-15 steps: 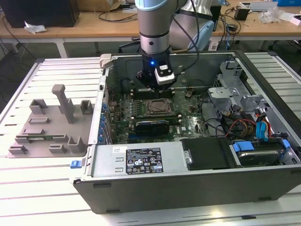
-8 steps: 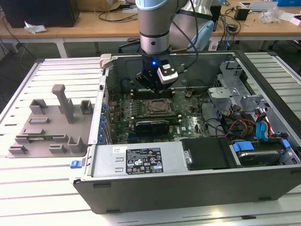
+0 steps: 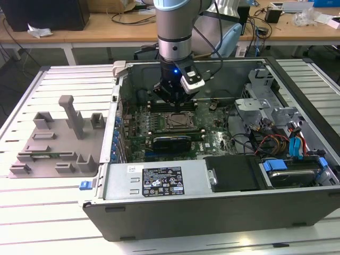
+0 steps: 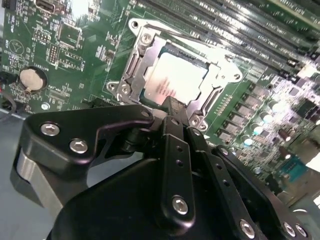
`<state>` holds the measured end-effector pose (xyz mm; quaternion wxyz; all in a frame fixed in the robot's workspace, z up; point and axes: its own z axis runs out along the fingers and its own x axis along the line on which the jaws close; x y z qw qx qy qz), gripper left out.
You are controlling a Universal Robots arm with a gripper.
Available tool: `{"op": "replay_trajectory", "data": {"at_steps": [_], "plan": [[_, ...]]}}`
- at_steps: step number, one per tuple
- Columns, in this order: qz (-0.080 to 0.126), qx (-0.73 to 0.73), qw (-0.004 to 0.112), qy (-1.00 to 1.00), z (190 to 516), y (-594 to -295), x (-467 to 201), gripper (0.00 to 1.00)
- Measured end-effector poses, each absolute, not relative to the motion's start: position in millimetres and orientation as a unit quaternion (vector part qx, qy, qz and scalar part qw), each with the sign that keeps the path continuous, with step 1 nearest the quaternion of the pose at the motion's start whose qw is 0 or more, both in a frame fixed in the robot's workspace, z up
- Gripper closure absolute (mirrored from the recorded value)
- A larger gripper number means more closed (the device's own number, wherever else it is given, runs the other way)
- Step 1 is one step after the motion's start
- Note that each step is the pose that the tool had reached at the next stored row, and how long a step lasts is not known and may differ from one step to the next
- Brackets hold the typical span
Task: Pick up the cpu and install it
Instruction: 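Install the first cpu locking lever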
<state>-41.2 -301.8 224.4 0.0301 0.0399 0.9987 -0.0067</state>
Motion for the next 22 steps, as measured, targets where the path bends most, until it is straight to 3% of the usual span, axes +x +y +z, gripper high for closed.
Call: {"op": "replay_trajectory", "data": {"at_steps": [9, 22], "plan": [[-0.007, 0.037, 0.03, 0.999, 224.3, -328.4, -40.4, 0.89], [-0.006, 0.033, 0.028, 0.999, 249.7, -328.5, -34.7, 0.89]]}}
